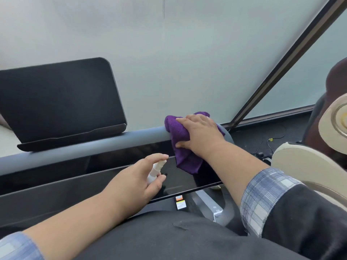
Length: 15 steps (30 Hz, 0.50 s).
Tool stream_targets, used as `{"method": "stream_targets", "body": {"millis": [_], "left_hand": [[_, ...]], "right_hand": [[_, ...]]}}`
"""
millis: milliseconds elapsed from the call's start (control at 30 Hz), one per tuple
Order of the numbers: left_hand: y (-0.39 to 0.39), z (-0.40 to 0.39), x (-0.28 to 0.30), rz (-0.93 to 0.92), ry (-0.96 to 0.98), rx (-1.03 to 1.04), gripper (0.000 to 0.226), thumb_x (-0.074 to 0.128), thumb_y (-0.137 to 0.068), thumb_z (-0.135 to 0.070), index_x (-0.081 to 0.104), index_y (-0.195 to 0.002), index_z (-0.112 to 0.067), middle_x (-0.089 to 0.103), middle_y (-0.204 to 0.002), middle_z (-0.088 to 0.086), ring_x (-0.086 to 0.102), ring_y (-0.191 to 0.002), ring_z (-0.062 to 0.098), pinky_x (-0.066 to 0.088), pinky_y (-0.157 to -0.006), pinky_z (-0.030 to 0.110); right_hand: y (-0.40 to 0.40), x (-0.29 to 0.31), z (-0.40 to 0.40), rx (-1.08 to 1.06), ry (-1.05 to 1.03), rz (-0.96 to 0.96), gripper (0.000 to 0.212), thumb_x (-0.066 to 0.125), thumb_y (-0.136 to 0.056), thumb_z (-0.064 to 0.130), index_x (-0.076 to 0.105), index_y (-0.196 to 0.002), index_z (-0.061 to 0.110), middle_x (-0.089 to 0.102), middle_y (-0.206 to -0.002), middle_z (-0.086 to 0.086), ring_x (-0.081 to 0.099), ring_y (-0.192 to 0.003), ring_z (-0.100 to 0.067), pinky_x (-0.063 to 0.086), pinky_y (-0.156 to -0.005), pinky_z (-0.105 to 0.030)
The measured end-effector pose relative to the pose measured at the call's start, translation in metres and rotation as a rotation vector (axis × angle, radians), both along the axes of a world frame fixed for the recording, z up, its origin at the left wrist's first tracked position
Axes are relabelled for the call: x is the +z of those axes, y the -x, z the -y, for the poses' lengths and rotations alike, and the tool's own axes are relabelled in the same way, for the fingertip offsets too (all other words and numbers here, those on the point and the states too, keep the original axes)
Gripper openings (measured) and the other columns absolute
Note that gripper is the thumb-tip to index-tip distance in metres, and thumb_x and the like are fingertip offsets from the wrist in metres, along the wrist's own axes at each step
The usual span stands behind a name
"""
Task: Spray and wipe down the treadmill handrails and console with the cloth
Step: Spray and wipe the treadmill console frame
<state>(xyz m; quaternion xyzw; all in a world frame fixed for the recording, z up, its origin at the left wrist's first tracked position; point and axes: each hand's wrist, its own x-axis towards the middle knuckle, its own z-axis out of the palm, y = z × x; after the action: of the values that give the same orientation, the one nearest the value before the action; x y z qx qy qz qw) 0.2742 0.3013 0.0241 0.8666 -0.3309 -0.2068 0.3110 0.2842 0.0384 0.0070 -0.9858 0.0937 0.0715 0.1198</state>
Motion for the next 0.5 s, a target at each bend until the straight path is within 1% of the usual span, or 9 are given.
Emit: {"method": "stream_targets", "body": {"millis": [67,100,200,267,300,400,433,500], "left_hand": [[0.0,0.009,0.002,0.009,-0.007,-0.036,0.049,0.05,-0.086,-0.055,0.022,-0.12,-0.076,0.059,-0.095,-0.028,0.056,-0.085,-0.004,0.044,-0.071,0.018],[0.0,0.014,0.004,0.016,-0.01,-0.053,0.049,0.05,-0.086,-0.055,0.022,-0.12,-0.076,0.059,-0.095,-0.029,0.055,-0.086,-0.006,0.044,-0.071,0.018],[0.002,0.027,0.009,0.034,-0.02,-0.103,0.047,0.048,-0.086,-0.055,0.022,-0.12,-0.075,0.059,-0.097,-0.026,0.058,-0.083,-0.001,0.047,-0.072,0.022],[0.004,0.036,0.01,0.045,-0.029,-0.133,0.046,0.046,-0.086,-0.057,0.024,-0.123,-0.071,0.06,-0.097,-0.023,0.058,-0.081,0.002,0.048,-0.072,0.025],[0.005,0.041,0.01,0.056,-0.034,-0.148,0.046,0.046,-0.086,-0.057,0.025,-0.125,-0.069,0.059,-0.096,-0.023,0.058,-0.08,0.002,0.047,-0.07,0.024],[0.009,0.059,0.008,0.106,-0.054,-0.189,0.048,0.049,-0.088,-0.056,0.025,-0.128,-0.064,0.055,-0.092,-0.027,0.056,-0.077,-0.001,0.038,-0.062,0.016],[0.01,0.065,0.008,0.119,-0.06,-0.204,0.048,0.05,-0.089,-0.054,0.024,-0.129,-0.063,0.054,-0.094,-0.026,0.056,-0.078,0.001,0.037,-0.062,0.016],[0.012,0.081,0.009,0.154,-0.069,-0.245,0.048,0.05,-0.091,-0.052,0.023,-0.129,-0.061,0.052,-0.097,-0.023,0.055,-0.078,0.006,0.038,-0.063,0.022]], "right_hand": [[0.023,-0.002,0.021,-0.135,0.012,-0.011,0.086,0.068,-0.078,0.065,0.03,-0.151,0.042,0.031,-0.157,0.003,0.025,-0.143,-0.023,0.019,-0.118,-0.042],[0.034,-0.003,0.03,-0.213,0.0,-0.009,0.086,0.069,-0.079,0.063,0.029,-0.151,0.041,0.03,-0.157,0.002,0.025,-0.143,-0.025,0.022,-0.117,-0.043],[0.067,-0.006,0.042,-0.451,-0.126,0.019,0.087,0.071,-0.08,0.059,0.03,-0.153,0.036,0.036,-0.15,-0.004,0.033,-0.136,-0.03,0.033,-0.112,-0.044],[0.088,-0.008,0.039,-0.539,-0.197,0.033,0.087,0.071,-0.081,0.057,0.029,-0.153,0.034,0.039,-0.146,-0.007,0.037,-0.133,-0.032,0.035,-0.112,-0.044],[0.1,-0.009,0.034,-0.566,-0.215,0.047,0.086,0.071,-0.081,0.057,0.029,-0.153,0.034,0.04,-0.144,-0.007,0.038,-0.131,-0.031,0.035,-0.111,-0.043],[0.141,-0.012,0.019,-0.65,-0.271,0.138,0.079,0.072,-0.082,0.053,0.035,-0.149,0.037,0.045,-0.137,-0.002,0.042,-0.125,-0.026,0.036,-0.108,-0.038],[0.158,-0.012,0.015,-0.684,-0.317,0.178,0.075,0.073,-0.082,0.05,0.038,-0.147,0.039,0.047,-0.133,0.002,0.044,-0.123,-0.021,0.037,-0.105,-0.034],[0.192,-0.009,0.008,-0.779,-0.476,0.274,0.067,0.076,-0.082,0.044,0.044,-0.14,0.046,0.048,-0.125,0.013,0.049,-0.118,-0.009,0.041,-0.099,-0.028]]}}
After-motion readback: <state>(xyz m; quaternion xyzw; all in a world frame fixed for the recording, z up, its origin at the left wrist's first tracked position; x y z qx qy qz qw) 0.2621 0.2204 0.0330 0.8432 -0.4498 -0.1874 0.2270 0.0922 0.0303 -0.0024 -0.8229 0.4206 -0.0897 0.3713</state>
